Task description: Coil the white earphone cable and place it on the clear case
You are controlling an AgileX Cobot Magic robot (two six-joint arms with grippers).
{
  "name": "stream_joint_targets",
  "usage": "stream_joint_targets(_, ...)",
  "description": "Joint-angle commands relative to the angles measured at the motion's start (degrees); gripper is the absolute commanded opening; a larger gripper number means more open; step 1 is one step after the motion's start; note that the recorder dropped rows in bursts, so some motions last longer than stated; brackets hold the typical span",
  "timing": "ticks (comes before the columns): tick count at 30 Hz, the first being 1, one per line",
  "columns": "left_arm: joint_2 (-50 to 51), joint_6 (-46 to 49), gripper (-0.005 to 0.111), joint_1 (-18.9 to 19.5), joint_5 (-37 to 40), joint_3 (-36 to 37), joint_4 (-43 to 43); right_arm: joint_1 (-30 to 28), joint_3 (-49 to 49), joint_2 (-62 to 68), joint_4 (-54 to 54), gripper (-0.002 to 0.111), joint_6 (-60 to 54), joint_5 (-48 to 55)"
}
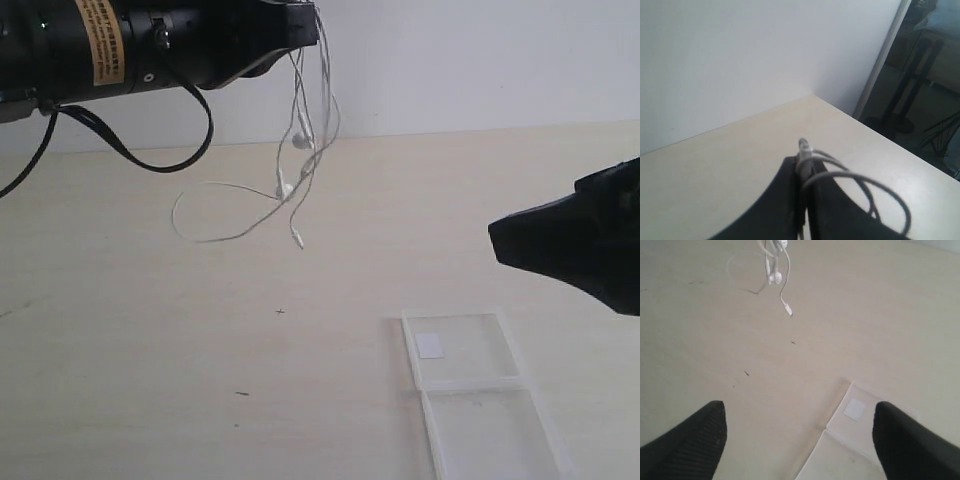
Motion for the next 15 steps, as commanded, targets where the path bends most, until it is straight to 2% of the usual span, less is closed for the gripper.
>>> stream_joint_targets(1,-0.40,-0.19,0.000,-0.12,0.75,-0.50,-0.14,-0.25,0.30,-0.28,3.78,0.077,-6.25,-2.56)
stream_joint_targets(3,-0.40,-0.19,0.000,-0.12,0.75,-0.50,-0.14,-0.25,0.30,0.09,7.92,0.077,-10.98,-2.81)
stream_joint_targets(6,-0.91,-2.87,0.000,-0.12,0.05,-0.50,-0.26,-0.25,0.30,0.69,19.57,0.077,-27.11,-3.14)
stream_joint_targets(8,-1.69,-2.95,0.000,-0.12,-0.07,-0.50,-0.26,-0.25,0.30,1.73,24.04,0.077,-33.35,-3.50)
stream_joint_targets(15,-3.92,-4.91,0.000,-0.12,-1.51,-0.50,-0.14,-0.25,0.30,6.00,25.09,0.077,-35.40,-11.00)
